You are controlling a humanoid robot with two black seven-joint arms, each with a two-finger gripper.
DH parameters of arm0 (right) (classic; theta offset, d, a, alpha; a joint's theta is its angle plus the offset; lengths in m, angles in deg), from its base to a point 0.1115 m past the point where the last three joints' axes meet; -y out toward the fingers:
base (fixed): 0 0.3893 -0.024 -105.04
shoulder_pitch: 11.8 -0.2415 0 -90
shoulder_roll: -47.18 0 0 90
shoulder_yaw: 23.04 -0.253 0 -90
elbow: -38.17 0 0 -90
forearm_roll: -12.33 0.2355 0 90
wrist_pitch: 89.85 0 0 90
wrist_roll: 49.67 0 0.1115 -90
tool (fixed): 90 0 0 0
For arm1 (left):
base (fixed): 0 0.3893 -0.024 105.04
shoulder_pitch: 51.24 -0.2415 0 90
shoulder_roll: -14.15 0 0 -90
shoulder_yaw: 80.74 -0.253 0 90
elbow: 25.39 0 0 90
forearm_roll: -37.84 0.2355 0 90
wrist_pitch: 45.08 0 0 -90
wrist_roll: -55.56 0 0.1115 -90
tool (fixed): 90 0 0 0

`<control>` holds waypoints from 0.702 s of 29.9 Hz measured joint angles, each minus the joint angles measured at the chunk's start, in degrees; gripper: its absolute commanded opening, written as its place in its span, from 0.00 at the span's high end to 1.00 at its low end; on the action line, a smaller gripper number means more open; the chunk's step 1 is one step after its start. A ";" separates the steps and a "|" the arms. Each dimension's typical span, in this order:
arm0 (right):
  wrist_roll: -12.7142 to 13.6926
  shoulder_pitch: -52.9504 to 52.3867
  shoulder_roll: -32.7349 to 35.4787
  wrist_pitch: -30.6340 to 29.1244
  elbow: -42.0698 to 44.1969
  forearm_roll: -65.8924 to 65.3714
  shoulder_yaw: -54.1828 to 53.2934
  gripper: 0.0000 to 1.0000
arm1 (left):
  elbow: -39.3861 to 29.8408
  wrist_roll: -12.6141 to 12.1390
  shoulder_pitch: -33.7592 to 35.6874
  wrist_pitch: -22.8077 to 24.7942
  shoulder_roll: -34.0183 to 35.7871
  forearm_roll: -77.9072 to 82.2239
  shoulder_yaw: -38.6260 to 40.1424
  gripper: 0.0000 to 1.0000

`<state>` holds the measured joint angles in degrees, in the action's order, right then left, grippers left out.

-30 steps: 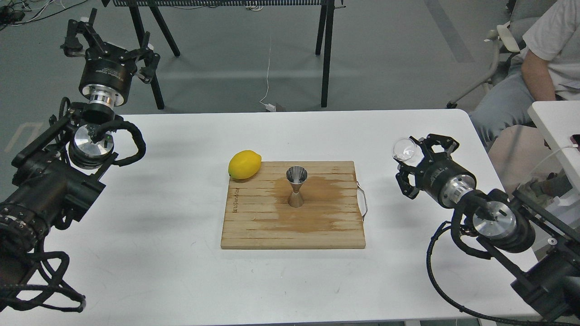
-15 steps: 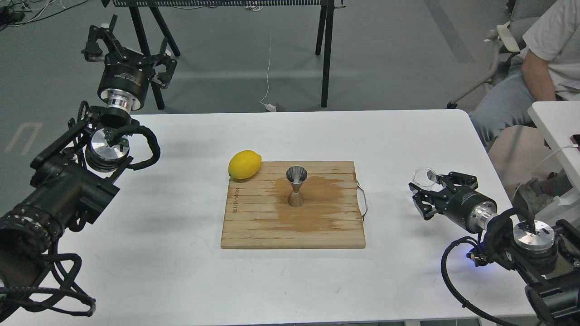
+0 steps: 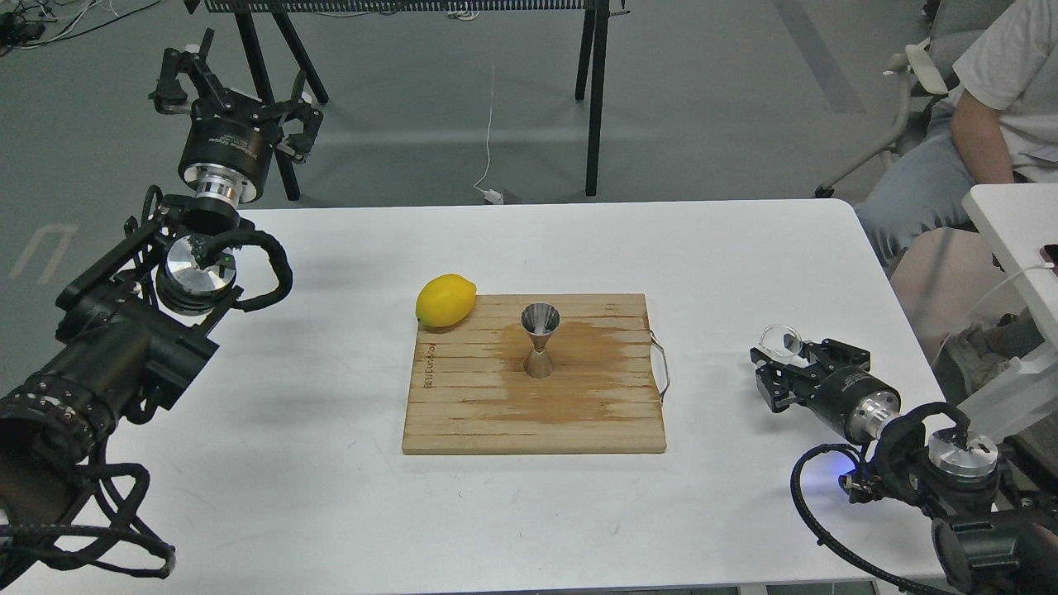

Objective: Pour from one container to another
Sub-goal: 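Open the right gripper to release the glass on the table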

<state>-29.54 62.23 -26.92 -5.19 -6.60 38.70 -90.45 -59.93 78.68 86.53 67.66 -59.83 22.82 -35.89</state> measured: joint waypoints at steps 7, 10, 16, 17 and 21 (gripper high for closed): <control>0.03 -0.80 -0.49 -0.41 2.07 0.00 -0.01 0.49 | 0.00 0.00 0.11 -0.07 -0.02 0.00 -0.11 0.00; 0.07 -0.82 -0.54 -0.41 2.14 0.00 0.02 0.38 | 0.00 0.00 0.11 -0.04 0.00 0.00 -0.12 0.00; -0.09 -0.82 -0.61 0.12 2.12 0.00 0.16 0.30 | 0.00 0.00 0.05 0.01 0.05 0.00 -0.12 0.00; -0.09 -0.82 -0.61 0.22 2.09 0.01 0.15 0.28 | 0.00 0.00 0.05 0.01 0.05 0.00 -0.12 0.00; -0.10 -0.82 -0.61 0.37 1.92 0.00 0.10 0.16 | 0.00 0.00 0.05 0.02 0.00 0.00 -0.12 0.00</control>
<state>-29.63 61.41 -27.53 -4.82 -4.68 38.70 -90.35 -59.93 78.68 86.58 67.67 -59.83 22.82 -36.01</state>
